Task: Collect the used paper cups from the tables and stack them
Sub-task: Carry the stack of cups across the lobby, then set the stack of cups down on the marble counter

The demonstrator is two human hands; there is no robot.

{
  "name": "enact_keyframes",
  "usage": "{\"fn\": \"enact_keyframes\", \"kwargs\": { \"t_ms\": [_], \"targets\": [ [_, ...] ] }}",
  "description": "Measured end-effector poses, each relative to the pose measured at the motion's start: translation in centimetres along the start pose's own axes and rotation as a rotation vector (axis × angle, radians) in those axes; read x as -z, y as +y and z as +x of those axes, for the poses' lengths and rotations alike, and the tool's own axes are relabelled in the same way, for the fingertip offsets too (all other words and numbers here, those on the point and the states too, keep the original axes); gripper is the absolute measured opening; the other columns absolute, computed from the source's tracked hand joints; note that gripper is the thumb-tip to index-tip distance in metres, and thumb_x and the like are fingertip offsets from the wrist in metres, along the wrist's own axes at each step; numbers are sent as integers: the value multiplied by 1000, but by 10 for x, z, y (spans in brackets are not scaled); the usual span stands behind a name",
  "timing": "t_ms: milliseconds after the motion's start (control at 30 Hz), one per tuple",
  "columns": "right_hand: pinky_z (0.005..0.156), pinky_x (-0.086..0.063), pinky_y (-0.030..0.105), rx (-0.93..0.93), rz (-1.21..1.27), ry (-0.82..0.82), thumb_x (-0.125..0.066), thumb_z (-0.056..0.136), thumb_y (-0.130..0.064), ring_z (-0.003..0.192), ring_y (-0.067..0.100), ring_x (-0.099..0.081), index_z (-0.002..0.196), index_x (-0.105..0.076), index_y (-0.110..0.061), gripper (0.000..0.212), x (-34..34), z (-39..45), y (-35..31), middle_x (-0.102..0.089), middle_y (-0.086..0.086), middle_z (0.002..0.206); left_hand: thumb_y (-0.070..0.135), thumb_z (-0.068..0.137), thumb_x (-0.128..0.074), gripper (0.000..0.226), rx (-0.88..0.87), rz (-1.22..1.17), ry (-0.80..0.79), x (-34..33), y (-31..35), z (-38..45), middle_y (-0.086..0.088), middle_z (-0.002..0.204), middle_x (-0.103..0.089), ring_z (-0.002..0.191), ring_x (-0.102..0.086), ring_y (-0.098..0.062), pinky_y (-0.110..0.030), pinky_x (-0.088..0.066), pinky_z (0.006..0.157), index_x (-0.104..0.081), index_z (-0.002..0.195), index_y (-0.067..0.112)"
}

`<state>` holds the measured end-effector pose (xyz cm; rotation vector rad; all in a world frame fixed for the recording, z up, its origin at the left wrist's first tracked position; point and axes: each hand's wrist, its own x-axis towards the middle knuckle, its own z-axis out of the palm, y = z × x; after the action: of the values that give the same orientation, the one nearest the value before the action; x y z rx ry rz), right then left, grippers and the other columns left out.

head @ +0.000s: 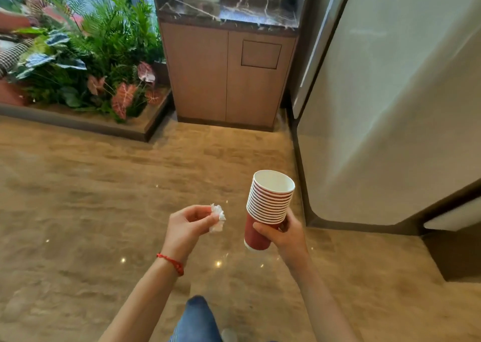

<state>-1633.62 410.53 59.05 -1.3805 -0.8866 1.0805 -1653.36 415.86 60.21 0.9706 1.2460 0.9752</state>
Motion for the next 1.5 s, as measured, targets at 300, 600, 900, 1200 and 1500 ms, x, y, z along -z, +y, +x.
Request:
{"fn": "enact_keyframes", "kwargs": {
  "t_ms": [300, 600, 900, 1200, 1500],
  "targets": [
    [65, -52, 16, -7, 3, 31, -79, 64, 4, 82, 4, -67, 101, -61, -14, 45, -20, 209, -21, -71, -3, 91, -1, 71, -74, 11, -5, -10, 3, -43, 58, 206, 5, 63, -70, 57, -62, -1, -13, -49, 53, -71, 78, 8],
    [70, -53, 20, 16, 6, 89, -79, 64, 1, 89, 11, -67, 107, -59, -10, 49, -35, 426, -73, -69, 7, 101, 2, 71, -75, 11, -61, 38, -62, -91, 159, 422, 7, 65, -71, 61, -65, 0, -11, -50, 55, -72, 78, 9],
    [72, -53, 20, 55, -29, 128, -81, 60, -9, 91, 13, -66, 106, -61, -13, 50, -10, 624, -88, -69, 4, 101, 5, 70, -76, 12, -66, 71, -59, -156, 197, 603, 7, 68, -72, 64, -66, 0, -11, -50, 55, -72, 78, 14],
    [67, -53, 16, 64, -53, 111, -82, 61, -18, 93, 11, -65, 112, -58, -16, 56, 26, 844, -129, -67, 0, 105, 3, 70, -76, 12, -73, 36, -42, -244, 260, 783, 6, 65, -71, 60, -63, -1, -12, -48, 53, -72, 73, 15],
    [70, -54, 18, 62, -40, 144, -79, 69, -10, 98, 12, -64, 115, -57, -18, 51, 41, 1014, -149, -67, -4, 106, 9, 71, -76, 14, -99, 99, -59, -304, 304, 940, 10, 68, -73, 66, -67, -2, -17, -50, 60, -72, 73, 23]
  ]
}}
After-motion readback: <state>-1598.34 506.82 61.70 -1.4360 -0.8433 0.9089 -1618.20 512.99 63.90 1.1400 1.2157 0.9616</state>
